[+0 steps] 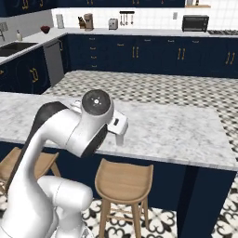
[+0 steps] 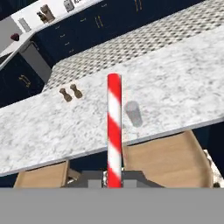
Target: Take a straw from the drawer in front and place it inside the glass cup on the dining counter.
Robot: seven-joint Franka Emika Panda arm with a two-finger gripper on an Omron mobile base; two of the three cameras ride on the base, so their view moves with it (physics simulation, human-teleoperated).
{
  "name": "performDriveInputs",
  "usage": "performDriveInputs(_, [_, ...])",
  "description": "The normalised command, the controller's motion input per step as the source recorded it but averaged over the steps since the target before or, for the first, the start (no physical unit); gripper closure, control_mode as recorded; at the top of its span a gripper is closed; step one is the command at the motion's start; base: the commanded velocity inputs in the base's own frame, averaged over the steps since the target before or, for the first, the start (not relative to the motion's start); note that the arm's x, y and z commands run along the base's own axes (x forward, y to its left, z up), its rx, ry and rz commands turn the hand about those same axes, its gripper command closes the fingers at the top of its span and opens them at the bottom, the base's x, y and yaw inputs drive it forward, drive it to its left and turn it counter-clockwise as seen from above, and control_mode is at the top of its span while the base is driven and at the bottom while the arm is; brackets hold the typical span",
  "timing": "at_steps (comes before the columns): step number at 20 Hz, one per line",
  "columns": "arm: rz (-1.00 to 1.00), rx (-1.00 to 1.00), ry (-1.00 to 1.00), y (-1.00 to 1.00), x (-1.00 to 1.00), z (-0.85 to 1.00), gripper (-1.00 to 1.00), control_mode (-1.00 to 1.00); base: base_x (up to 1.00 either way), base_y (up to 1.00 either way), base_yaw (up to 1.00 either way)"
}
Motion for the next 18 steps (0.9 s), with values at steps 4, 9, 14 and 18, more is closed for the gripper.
performDriveInputs(4, [0.23,0.22,-0.31,-0.14,0.65,0.37,1.00,-1.00,0.00,0.00,0.00])
performDriveInputs(9, [0.27,0.15,-0.25,0.00,0.84,0.16,1.00,-1.00,0.00,0.00,0.00])
performDriveInputs(14, [0.31,0.02,-0.30,0.00,0.56,-0.11,1.00,-1.00,0.00,0.00,0.00])
performDriveInputs(18, [0.32,0.00,-0.29,0.00,0.19,-0.48,1.00,-1.00,0.00,0.00,0.00])
